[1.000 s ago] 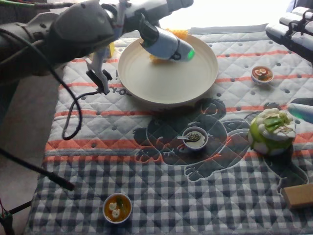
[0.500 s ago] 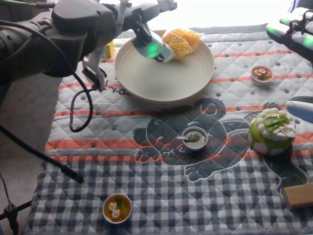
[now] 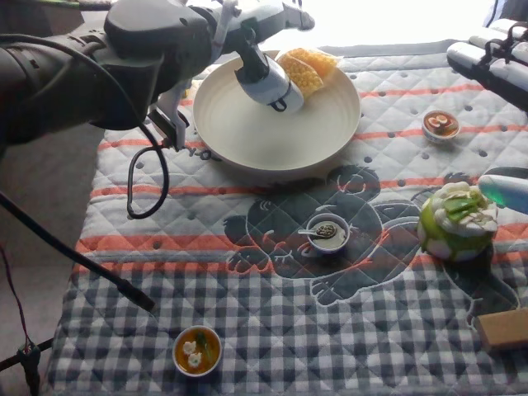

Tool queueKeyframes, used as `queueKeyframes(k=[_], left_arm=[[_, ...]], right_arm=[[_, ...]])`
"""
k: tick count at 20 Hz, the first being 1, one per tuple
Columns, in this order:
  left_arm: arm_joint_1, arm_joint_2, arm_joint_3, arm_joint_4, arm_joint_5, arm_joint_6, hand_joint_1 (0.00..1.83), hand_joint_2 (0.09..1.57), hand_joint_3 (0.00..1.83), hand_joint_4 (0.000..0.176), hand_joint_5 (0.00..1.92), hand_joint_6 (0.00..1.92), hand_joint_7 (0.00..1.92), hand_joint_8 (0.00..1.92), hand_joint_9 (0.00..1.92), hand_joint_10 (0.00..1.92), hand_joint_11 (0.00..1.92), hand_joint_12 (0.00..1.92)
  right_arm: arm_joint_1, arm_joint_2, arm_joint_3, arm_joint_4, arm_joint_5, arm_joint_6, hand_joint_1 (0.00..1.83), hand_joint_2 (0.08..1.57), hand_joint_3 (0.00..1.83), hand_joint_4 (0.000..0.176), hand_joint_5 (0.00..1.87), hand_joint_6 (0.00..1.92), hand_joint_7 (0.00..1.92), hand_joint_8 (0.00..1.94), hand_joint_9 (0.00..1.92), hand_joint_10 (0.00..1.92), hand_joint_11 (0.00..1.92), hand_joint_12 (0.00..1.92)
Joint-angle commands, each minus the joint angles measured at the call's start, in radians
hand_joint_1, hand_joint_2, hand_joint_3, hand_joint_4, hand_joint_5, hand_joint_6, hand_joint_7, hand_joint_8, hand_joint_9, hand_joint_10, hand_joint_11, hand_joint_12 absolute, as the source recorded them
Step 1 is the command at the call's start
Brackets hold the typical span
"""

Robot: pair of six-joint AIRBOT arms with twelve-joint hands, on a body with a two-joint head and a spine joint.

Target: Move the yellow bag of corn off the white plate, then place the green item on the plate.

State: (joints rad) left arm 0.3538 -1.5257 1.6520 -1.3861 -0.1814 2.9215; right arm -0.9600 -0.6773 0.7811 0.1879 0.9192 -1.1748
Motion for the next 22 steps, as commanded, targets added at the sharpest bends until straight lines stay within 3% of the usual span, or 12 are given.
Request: queueKeyframes(k=[1, 5, 7, 8, 10, 13, 14, 15, 17, 19, 20, 22], left_arm=[[-0.014, -0.006, 0.011, 0.009, -0.028, 0.000, 1.24, 1.01, 0.00, 0.000, 0.40, 0.01, 0.33, 0.01, 0.19, 0.56, 0.00, 1.71], [-0.014, -0.016, 0.035, 0.000, -0.028, 0.000, 1.16, 1.05, 0.01, 0.000, 0.25, 0.00, 0.17, 0.00, 0.04, 0.05, 0.00, 1.39], [-0.012, -0.016, 0.041, -0.004, -0.028, 0.000, 1.24, 1.06, 0.00, 0.000, 0.41, 0.04, 0.33, 0.02, 0.26, 0.24, 0.00, 1.59], [-0.009, -0.017, 0.044, -0.007, -0.028, 0.000, 1.19, 1.10, 0.00, 0.000, 0.32, 0.02, 0.24, 0.00, 0.04, 0.42, 0.00, 1.60], [-0.003, -0.020, 0.048, -0.016, -0.028, 0.000, 1.21, 1.11, 0.00, 0.000, 0.35, 0.02, 0.18, 0.00, 0.00, 0.24, 0.00, 1.40], [0.019, -0.025, 0.049, -0.027, -0.027, 0.000, 1.10, 1.12, 0.00, 0.000, 0.25, 0.00, 0.03, 0.00, 0.00, 0.02, 0.00, 1.29], [0.027, -0.028, 0.049, -0.030, -0.027, 0.000, 1.17, 1.03, 0.00, 0.000, 0.28, 0.01, 0.11, 0.00, 0.02, 0.01, 0.00, 0.95], [0.035, -0.032, 0.051, -0.037, -0.022, 0.000, 1.24, 1.04, 0.00, 0.000, 0.47, 0.06, 0.37, 0.06, 0.21, 0.09, 0.00, 1.11], [0.042, -0.040, 0.055, -0.044, -0.013, 0.000, 1.12, 1.15, 0.02, 0.000, 0.33, 0.01, 0.24, 0.01, 0.12, 0.06, 0.00, 1.01], [0.053, -0.047, 0.059, -0.044, -0.008, 0.000, 0.87, 1.30, 0.00, 0.000, 0.34, 0.41, 0.44, 0.06, 0.26, 0.34, 0.00, 1.18], [0.055, -0.048, 0.058, -0.045, -0.006, 0.000, 1.04, 1.38, 0.00, 0.000, 0.46, 1.29, 0.50, 1.55, 0.24, 1.60, 0.07, 1.77], [0.054, -0.048, 0.055, -0.046, -0.003, 0.000, 1.12, 1.38, 0.00, 0.000, 0.53, 1.45, 0.53, 1.91, 0.44, 1.91, 0.46, 1.92]], right_arm=[[0.008, -0.001, 0.008, -0.002, 0.124, 0.005, 0.27, 1.30, 0.00, 0.019, 0.00, 0.00, 0.00, 0.00, 0.00, 0.00, 0.00, 0.17], [0.005, -0.002, 0.010, -0.004, 0.124, 0.015, 0.26, 1.28, 0.00, 0.000, 0.00, 0.00, 0.00, 0.00, 0.00, 0.00, 0.00, 0.31], [0.003, -0.002, 0.011, -0.004, 0.124, 0.019, 0.26, 1.27, 0.00, 0.000, 0.00, 0.00, 0.00, 0.00, 0.00, 0.00, 0.00, 0.25], [0.002, -0.002, 0.011, -0.004, 0.124, 0.020, 0.31, 1.27, 0.00, 0.000, 0.00, 0.00, 0.00, 0.00, 0.00, 0.00, 0.00, 0.32], [0.001, -0.002, 0.012, -0.004, 0.124, 0.024, 0.36, 1.28, 0.00, 0.020, 0.00, 0.00, 0.00, 0.00, 0.00, 0.00, 0.00, 0.39], [0.000, -0.002, 0.014, -0.004, 0.124, 0.031, 0.39, 1.28, 0.00, 0.014, 0.00, 0.00, 0.00, 0.00, 0.00, 0.00, 0.00, 0.51], [-0.001, -0.003, 0.014, -0.004, 0.124, 0.032, 0.38, 1.27, 0.00, 0.024, 0.00, 0.00, 0.00, 0.00, 0.00, 0.00, 0.00, 0.52], [-0.002, -0.003, 0.015, -0.004, 0.125, 0.034, 0.38, 1.28, 0.00, 0.024, 0.00, 0.00, 0.00, 0.00, 0.00, 0.00, 0.00, 0.52], [-0.003, -0.003, 0.015, -0.003, 0.126, 0.037, 0.37, 1.29, 0.00, 0.031, 0.00, 0.00, 0.00, 0.00, 0.00, 0.00, 0.00, 0.56], [-0.005, -0.003, 0.016, -0.003, 0.129, 0.042, 0.38, 1.30, 0.00, 0.018, 0.00, 0.00, 0.00, 0.00, 0.00, 0.00, 0.00, 0.63], [-0.005, -0.003, 0.017, -0.003, 0.130, 0.044, 0.39, 1.30, 0.00, 0.010, 0.00, 0.00, 0.00, 0.00, 0.00, 0.00, 0.00, 0.63], [-0.007, -0.003, 0.017, -0.003, 0.131, 0.047, 0.37, 1.29, 0.00, 0.004, 0.00, 0.00, 0.00, 0.00, 0.00, 0.00, 0.00, 0.69]])
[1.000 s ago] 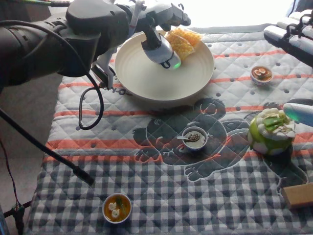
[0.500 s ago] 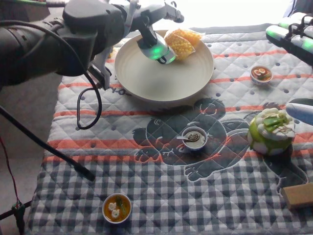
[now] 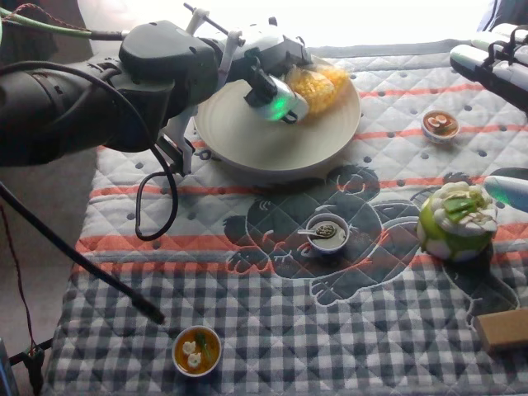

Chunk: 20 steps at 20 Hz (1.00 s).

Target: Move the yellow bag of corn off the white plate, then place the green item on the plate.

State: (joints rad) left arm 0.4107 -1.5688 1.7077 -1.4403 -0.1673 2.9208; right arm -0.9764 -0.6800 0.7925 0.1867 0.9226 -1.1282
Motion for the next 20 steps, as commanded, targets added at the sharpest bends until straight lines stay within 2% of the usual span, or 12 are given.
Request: queueKeyframes(k=[1, 2, 3, 4, 6, 9, 10, 11, 13, 14, 17, 20], left_arm=[[-0.010, -0.003, -0.004, 0.008, -0.011, 0.001, 0.98, 1.45, 0.01, 0.000, 0.48, 1.68, 0.39, 1.92, 0.27, 1.92, 0.39, 1.92], [-0.011, -0.001, -0.006, 0.008, -0.010, 0.001, 0.98, 1.45, 0.01, 0.000, 0.48, 1.68, 0.39, 1.92, 0.27, 1.92, 0.39, 1.92], [-0.013, 0.004, -0.013, 0.008, -0.010, 0.001, 0.67, 1.54, 0.01, 0.000, 0.34, 1.91, 0.01, 1.06, 0.01, 1.43, 0.01, 1.92], [-0.013, 0.009, -0.018, 0.008, -0.010, 0.001, 0.65, 1.54, 0.00, 0.000, 0.33, 1.92, 0.00, 1.03, 0.00, 1.40, 0.00, 1.92], [-0.016, 0.042, -0.058, 0.016, -0.010, -0.001, 0.65, 1.54, 0.00, 0.000, 0.33, 1.92, 0.00, 1.01, 0.00, 1.39, 0.00, 1.92], [-0.030, 0.138, -0.168, 0.276, -0.015, -0.265, 0.65, 1.54, 0.00, 0.000, 0.33, 1.92, 0.00, 1.01, 0.00, 1.38, 0.00, 1.92], [-0.034, 0.170, -0.201, 0.373, -0.021, -0.352, 0.98, 1.37, 0.00, 0.000, 0.56, 1.61, 0.07, 1.61, 0.00, 1.81, 0.08, 1.92], [-0.037, 0.203, -0.245, 0.470, -0.030, -0.431, 1.29, 1.08, 0.00, 0.000, 0.49, 1.34, 0.21, 1.64, 0.10, 1.90, 0.24, 1.92], [-0.038, 0.294, -0.361, 0.715, -0.065, -0.634, 1.23, 1.04, 0.00, 0.000, 0.39, 1.11, 0.20, 1.31, 0.05, 1.68, 0.05, 1.92], [-0.033, 0.332, -0.408, 0.805, -0.080, -0.704, 1.19, 1.05, 0.00, 0.000, 0.28, 1.29, 0.06, 1.67, 0.01, 1.87, 0.01, 1.92], [0.027, 0.463, -0.586, 1.135, -0.162, -0.990, 1.11, 1.12, 0.01, 0.025, 0.26, 1.26, 0.01, 1.47, 0.00, 1.69, 0.00, 1.92], [0.105, 0.562, -0.705, 1.288, -0.262, -1.118, 1.07, 1.14, 0.00, 0.036, 0.05, 1.52, 0.01, 1.64, 0.00, 1.86, 0.00, 1.92]], right_arm=[[0.008, 0.000, 0.006, -0.002, 0.129, 0.004, 0.36, 1.30, 0.00, 0.000, 0.00, 0.00, 0.00, 0.00, 0.00, 0.00, 0.00, 0.69], [0.008, 0.000, 0.006, -0.001, 0.129, 0.004, 0.36, 1.30, 0.00, 0.000, 0.00, 0.00, 0.00, 0.00, 0.00, 0.00, 0.00, 0.69], [0.006, 0.000, 0.006, -0.001, 0.131, 0.007, 0.35, 1.30, 0.00, 0.000, 0.00, 0.00, 0.00, 0.00, 0.00, 0.00, 0.00, 0.60], [0.005, 0.000, 0.007, -0.001, 0.132, 0.009, 0.33, 1.30, 0.00, 0.000, 0.00, 0.00, 0.00, 0.00, 0.00, 0.00, 0.00, 0.65], [0.005, 0.000, 0.007, 0.000, 0.133, 0.013, 0.29, 1.29, 0.00, 0.000, 0.00, 0.00, 0.00, 0.00, 0.00, 0.00, 0.00, 0.51], [0.002, 0.000, 0.006, 0.001, 0.137, 0.026, 0.28, 1.29, 0.00, 0.009, 0.00, 0.00, 0.00, 0.00, 0.00, 0.00, 0.00, 0.41], [0.000, 0.000, 0.006, 0.001, 0.140, 0.032, 0.30, 1.30, 0.00, 0.010, 0.00, 0.00, 0.00, 0.00, 0.00, 0.00, 0.00, 0.36], [-0.002, 0.000, 0.006, 0.001, 0.142, 0.038, 0.30, 1.30, 0.00, 0.014, 0.00, 0.00, 0.00, 0.00, 0.00, 0.00, 0.00, 0.35], [-0.004, 0.001, 0.006, 0.003, 0.145, 0.047, 0.29, 1.31, 0.00, 0.015, 0.00, 0.00, 0.00, 0.00, 0.00, 0.00, 0.00, 0.44], [-0.005, 0.001, 0.005, 0.003, 0.146, 0.049, 0.27, 1.31, 0.00, 0.015, 0.00, 0.00, 0.00, 0.00, 0.00, 0.00, 0.00, 0.50], [-0.007, 0.001, 0.003, 0.005, 0.147, 0.054, 0.31, 1.31, 0.00, 0.036, 0.00, 0.00, 0.00, 0.00, 0.00, 0.00, 0.00, 0.60], [-0.010, 0.001, 0.003, 0.010, 0.148, 0.058, 0.36, 1.31, 0.00, 0.072, 0.00, 0.00, 0.00, 0.00, 0.00, 0.00, 0.00, 0.55]])
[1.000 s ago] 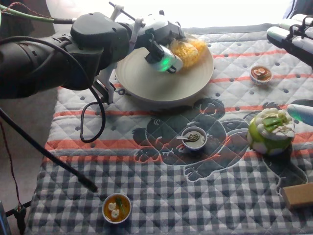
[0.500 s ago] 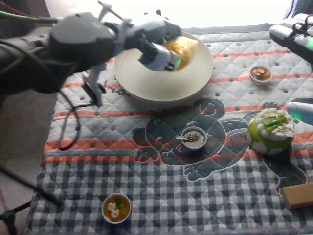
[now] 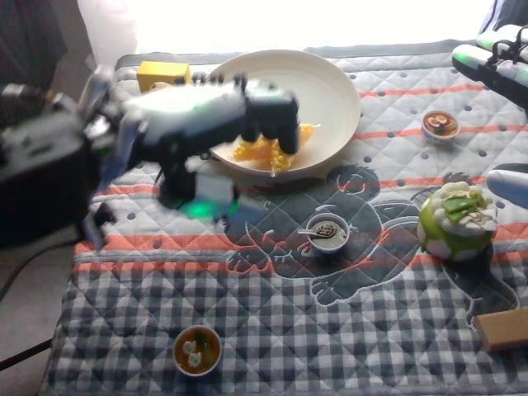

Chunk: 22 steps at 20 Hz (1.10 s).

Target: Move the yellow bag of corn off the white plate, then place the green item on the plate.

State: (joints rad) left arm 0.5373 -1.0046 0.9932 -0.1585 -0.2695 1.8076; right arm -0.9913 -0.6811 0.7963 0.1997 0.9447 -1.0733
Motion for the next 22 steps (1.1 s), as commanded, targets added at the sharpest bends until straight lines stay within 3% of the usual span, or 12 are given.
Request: queueKeyframes(k=[1, 2, 3, 9, 10, 11, 12, 16, 17, 18, 19, 22], left_arm=[[-0.008, 0.013, -0.007, 0.008, -0.185, -0.006, 1.02, 1.15, 0.01, 0.044, 0.04, 1.56, 0.04, 1.73, 0.00, 1.92, 0.00, 1.92], [-0.008, 0.019, -0.010, 0.008, -0.197, -0.007, 1.07, 1.12, 0.00, 0.006, 0.06, 1.56, 0.12, 1.57, 0.00, 1.89, 0.00, 1.92], [-0.012, 0.018, -0.008, 0.008, -0.195, -0.007, 1.00, 1.15, 0.01, 0.000, 0.01, 1.50, 0.03, 1.47, 0.00, 1.77, 0.00, 1.92], [-0.031, -0.023, 0.036, -0.009, -0.175, -0.007, 0.92, 1.16, 0.00, 0.000, 0.10, 1.02, 0.04, 1.07, 0.00, 1.31, 0.00, 1.82], [-0.036, -0.035, 0.050, -0.018, -0.169, -0.007, 0.92, 1.14, 0.00, 0.000, 0.06, 0.90, 0.06, 0.96, 0.00, 1.13, 0.00, 1.72], [-0.047, -0.060, 0.078, -0.035, -0.149, -0.007, 0.89, 1.12, 0.00, 0.025, 0.08, 0.47, 0.07, 0.36, 0.00, 0.56, 0.00, 1.38], [-0.054, -0.084, 0.105, -0.044, -0.127, -0.007, 0.84, 1.11, 0.00, 0.039, 0.11, 0.26, 0.09, 0.16, 0.00, 0.36, 0.00, 1.22], [-0.064, -0.182, 0.227, -0.105, -0.016, -0.007, 0.82, 1.06, 0.00, 0.017, 0.20, 0.06, 0.16, 0.02, 0.05, 0.31, 0.00, 1.03], [-0.062, -0.202, 0.254, -0.122, 0.009, -0.006, 0.87, 1.02, 0.00, 0.024, 0.27, 0.04, 0.22, 0.01, 0.06, 0.51, 0.00, 1.36], [-0.057, -0.218, 0.274, -0.137, 0.023, -0.006, 0.92, 1.02, 0.00, 0.031, 0.27, 0.03, 0.21, 0.00, 0.01, 0.56, 0.00, 1.39], [-0.054, -0.232, 0.294, -0.148, 0.037, -0.005, 0.96, 1.02, 0.00, 0.067, 0.30, 0.04, 0.25, 0.01, 0.00, 0.68, 0.00, 1.48], [-0.050, -0.280, 0.360, -0.183, 0.080, -0.004, 0.97, 1.03, 0.00, 0.086, 0.31, 0.03, 0.26, 0.01, 0.00, 0.72, 0.00, 1.46]], right_arm=[[0.002, 0.002, -0.002, -0.002, 0.127, 0.003, 0.37, 1.32, 0.00, 0.066, 0.00, 0.00, 0.00, 0.00, 0.00, 0.00, 0.00, 0.61], [-0.002, 0.002, -0.002, 0.004, 0.129, 0.004, 0.31, 1.32, 0.00, 0.098, 0.00, 0.00, 0.00, 0.00, 0.00, 0.00, 0.00, 0.81], [-0.002, 0.002, -0.002, 0.004, 0.130, 0.004, 0.27, 1.31, 0.00, 0.084, 0.00, 0.00, 0.00, 0.00, 0.01, 0.00, 0.00, 0.91], [-0.002, 0.002, -0.001, 0.005, 0.130, 0.004, 0.28, 1.30, 0.00, 0.078, 0.00, 0.00, 0.00, 0.00, 0.00, 0.00, 0.00, 0.89], [-0.002, 0.002, -0.001, 0.005, 0.130, 0.004, 0.30, 1.31, 0.00, 0.070, 0.00, 0.00, 0.00, 0.00, 0.01, 0.00, 0.00, 0.88], [-0.003, 0.001, -0.001, 0.006, 0.130, 0.004, 0.33, 1.30, 0.00, 0.069, 0.00, 0.00, 0.00, 0.00, 0.00, 0.00, 0.00, 0.78], [-0.004, 0.000, -0.001, 0.006, 0.130, 0.004, 0.34, 1.31, 0.00, 0.064, 0.00, 0.00, 0.00, 0.00, 0.00, 0.00, 0.00, 0.77], [-0.006, -0.001, -0.001, 0.008, 0.130, 0.004, 0.35, 1.32, 0.00, 0.066, 0.00, 0.00, 0.00, 0.00, 0.00, 0.00, 0.00, 0.58], [-0.006, -0.003, 0.000, 0.009, 0.130, 0.004, 0.27, 1.30, 0.00, 0.018, 0.00, 0.00, 0.00, 0.00, 0.00, 0.00, 0.00, 0.56], [-0.007, -0.004, 0.000, 0.010, 0.130, 0.004, 0.24, 1.30, 0.00, 0.004, 0.00, 0.00, 0.00, 0.00, 0.00, 0.00, 0.00, 0.57], [-0.008, -0.006, 0.000, 0.011, 0.130, 0.004, 0.23, 1.30, 0.00, 0.003, 0.00, 0.00, 0.00, 0.00, 0.00, 0.00, 0.00, 0.65], [-0.013, -0.012, 0.000, 0.014, 0.130, 0.004, 0.20, 1.29, 0.00, 0.023, 0.00, 0.00, 0.00, 0.00, 0.00, 0.00, 0.00, 0.68]])
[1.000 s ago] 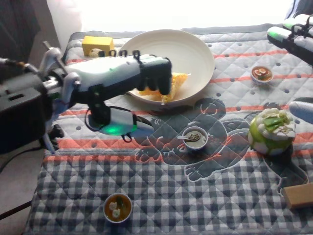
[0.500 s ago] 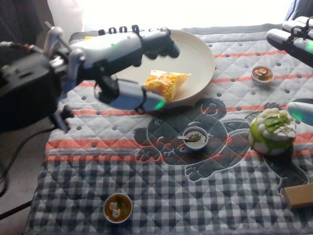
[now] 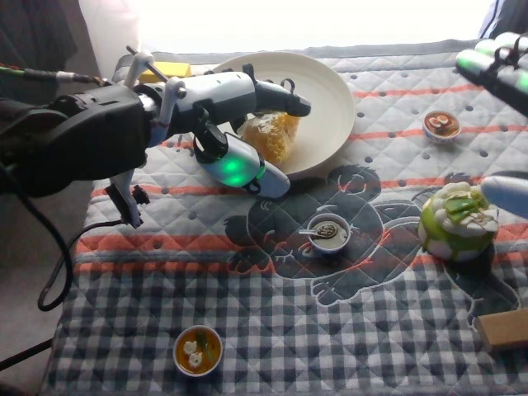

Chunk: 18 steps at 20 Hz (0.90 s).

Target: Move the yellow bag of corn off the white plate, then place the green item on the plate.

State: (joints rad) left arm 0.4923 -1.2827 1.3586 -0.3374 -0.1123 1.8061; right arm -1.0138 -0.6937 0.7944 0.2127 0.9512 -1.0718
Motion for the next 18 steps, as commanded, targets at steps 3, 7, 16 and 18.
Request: queueKeyframes(k=[3, 7, 16, 18], left_arm=[[-0.005, -0.030, 0.026, -0.016, -0.063, -0.002, 1.04, 1.06, 0.00, 0.028, 0.42, 0.04, 0.33, 0.04, 0.00, 1.07, 0.00, 1.66], [-0.029, -0.034, 0.039, -0.017, -0.061, -0.002, 1.20, 1.01, 0.00, 0.000, 0.46, 0.86, 0.20, 1.42, 0.10, 1.85, 0.11, 1.92], [-0.109, -0.007, 0.035, -0.018, -0.069, 0.000, 1.26, 1.08, 0.01, 0.000, 0.56, 1.92, 0.66, 1.92, 0.80, 1.92, 0.95, 1.92], [-0.109, 0.012, 0.009, 0.001, -0.076, 0.001, 1.23, 1.12, 0.02, 0.000, 0.72, 1.92, 0.88, 1.92, 1.01, 1.92, 1.13, 1.92]], right_arm=[[0.009, 0.000, 0.002, 0.003, 0.123, 0.003, 0.32, 1.32, 0.00, 0.013, 0.00, 0.00, 0.00, 0.00, 0.00, 0.00, 0.00, 0.56], [0.008, 0.000, 0.002, 0.004, 0.123, 0.003, 0.32, 1.30, 0.00, 0.016, 0.00, 0.00, 0.00, 0.00, 0.00, 0.00, 0.00, 0.65], [0.005, -0.002, 0.004, 0.005, 0.124, 0.005, 0.34, 1.30, 0.00, 0.039, 0.00, 0.00, 0.00, 0.00, 0.00, 0.00, 0.00, 0.76], [0.003, -0.002, 0.004, 0.007, 0.126, 0.006, 0.33, 1.30, 0.00, 0.035, 0.00, 0.00, 0.00, 0.00, 0.00, 0.00, 0.00, 0.72]])
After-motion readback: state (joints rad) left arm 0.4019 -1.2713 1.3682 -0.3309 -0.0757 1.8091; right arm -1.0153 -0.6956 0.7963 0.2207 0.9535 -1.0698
